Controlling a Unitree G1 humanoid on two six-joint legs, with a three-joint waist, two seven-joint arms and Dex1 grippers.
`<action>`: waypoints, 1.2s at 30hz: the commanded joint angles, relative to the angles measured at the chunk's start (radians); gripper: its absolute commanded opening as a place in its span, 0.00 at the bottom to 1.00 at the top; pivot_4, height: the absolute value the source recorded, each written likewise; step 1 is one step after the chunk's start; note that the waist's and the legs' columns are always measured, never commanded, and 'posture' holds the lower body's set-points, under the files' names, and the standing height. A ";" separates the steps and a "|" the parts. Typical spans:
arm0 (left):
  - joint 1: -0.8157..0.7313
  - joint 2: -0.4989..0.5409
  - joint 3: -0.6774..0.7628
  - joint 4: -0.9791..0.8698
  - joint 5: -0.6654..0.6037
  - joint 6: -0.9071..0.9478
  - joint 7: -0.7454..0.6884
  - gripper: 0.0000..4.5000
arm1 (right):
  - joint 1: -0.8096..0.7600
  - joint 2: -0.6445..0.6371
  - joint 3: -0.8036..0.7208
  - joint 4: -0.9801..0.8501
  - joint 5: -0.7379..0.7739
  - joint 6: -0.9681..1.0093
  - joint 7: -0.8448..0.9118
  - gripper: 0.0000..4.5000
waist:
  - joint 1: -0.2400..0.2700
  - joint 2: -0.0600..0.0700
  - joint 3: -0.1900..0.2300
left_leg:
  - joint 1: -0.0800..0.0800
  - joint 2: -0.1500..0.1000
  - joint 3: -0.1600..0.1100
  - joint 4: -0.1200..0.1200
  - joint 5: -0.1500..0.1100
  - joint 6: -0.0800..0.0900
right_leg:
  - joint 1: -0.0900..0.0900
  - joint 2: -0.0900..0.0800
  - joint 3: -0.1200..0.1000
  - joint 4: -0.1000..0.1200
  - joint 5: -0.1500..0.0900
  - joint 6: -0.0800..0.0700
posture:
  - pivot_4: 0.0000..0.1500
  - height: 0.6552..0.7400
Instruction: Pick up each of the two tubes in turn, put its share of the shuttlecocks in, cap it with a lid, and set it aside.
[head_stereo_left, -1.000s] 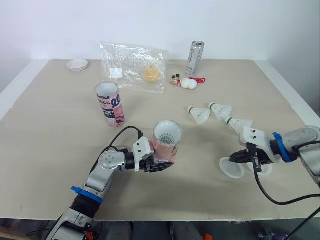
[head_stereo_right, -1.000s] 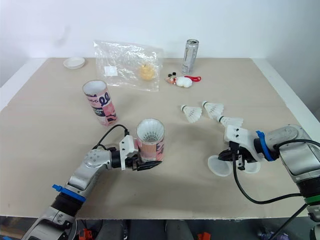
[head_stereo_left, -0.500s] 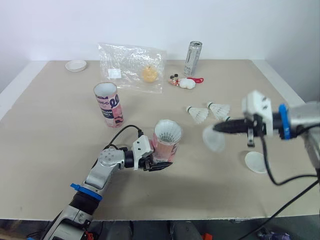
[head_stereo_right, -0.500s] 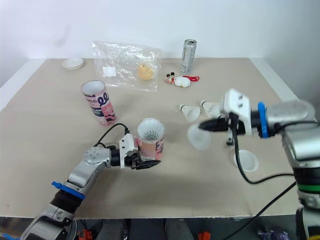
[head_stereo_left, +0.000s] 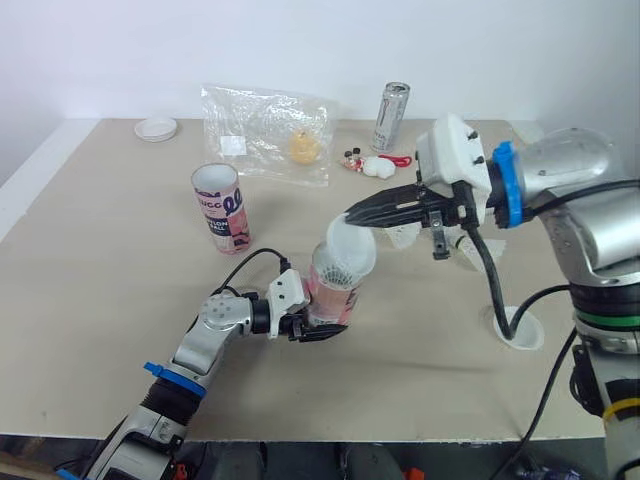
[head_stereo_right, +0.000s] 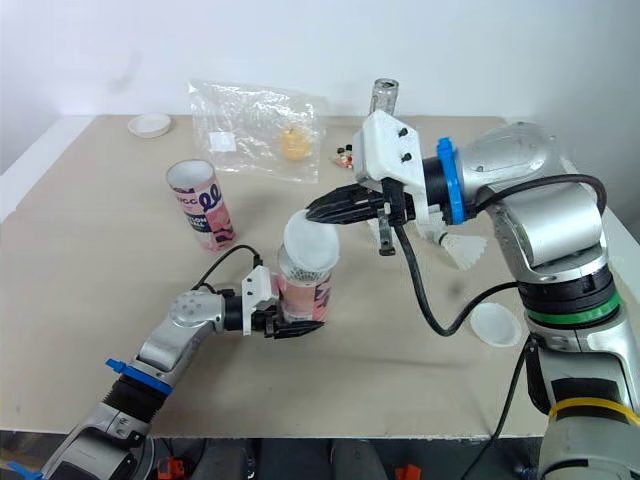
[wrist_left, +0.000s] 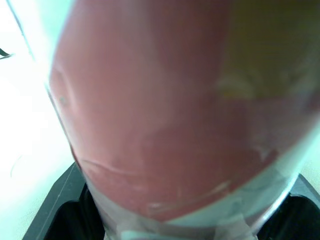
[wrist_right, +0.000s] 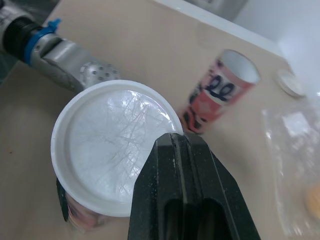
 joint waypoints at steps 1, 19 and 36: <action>0.020 0.019 0.000 0.034 0.028 0.019 0.024 0.69 | -0.034 0.002 0.006 0.025 -0.038 -0.070 0.032 0.00 | 0.000 0.000 0.000 | 0.000 0.000 0.000 0.000 0.000 0.000 | 0.000 0.000 0.000 0.000 0.000 0.000 | 1.00 1.00; 0.030 0.023 0.010 0.024 0.025 0.029 0.048 0.69 | -0.067 0.077 0.059 0.106 -0.133 -0.195 0.099 0.00 | -0.001 0.000 0.000 | 0.001 0.000 0.000 0.000 0.000 0.000 | 0.000 0.000 0.000 0.000 0.001 -0.002 | 1.00 1.00; 0.033 0.021 0.016 0.019 0.022 0.042 0.061 0.69 | -0.088 0.124 0.110 0.165 -0.225 -0.293 0.138 0.00 | -0.001 0.000 0.000 | 0.001 0.000 0.000 0.000 0.001 0.000 | 0.000 0.000 0.000 0.000 0.001 -0.002 | 1.00 1.00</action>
